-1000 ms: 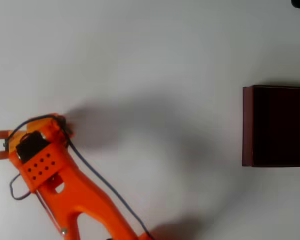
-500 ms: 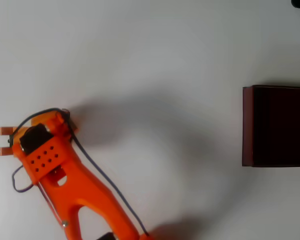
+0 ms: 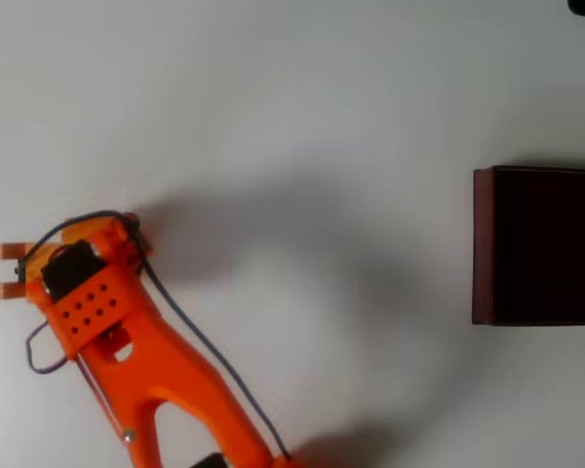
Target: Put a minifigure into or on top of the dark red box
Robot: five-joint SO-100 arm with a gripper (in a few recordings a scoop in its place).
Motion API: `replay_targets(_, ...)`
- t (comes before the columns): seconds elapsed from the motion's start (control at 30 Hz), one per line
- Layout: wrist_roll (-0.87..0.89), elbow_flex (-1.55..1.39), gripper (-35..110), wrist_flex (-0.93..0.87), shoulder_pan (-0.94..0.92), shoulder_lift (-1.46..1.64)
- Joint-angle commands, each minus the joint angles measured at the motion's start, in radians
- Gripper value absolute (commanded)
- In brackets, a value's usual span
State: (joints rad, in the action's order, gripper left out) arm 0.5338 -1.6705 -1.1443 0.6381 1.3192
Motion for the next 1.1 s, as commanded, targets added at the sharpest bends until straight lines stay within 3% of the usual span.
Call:
replay_targets(0.0,-0.003,-0.018,19,0.008,0.003,0.028)
replay_targets(1.07,0.015,0.011,8,-0.035,0.028,0.008)
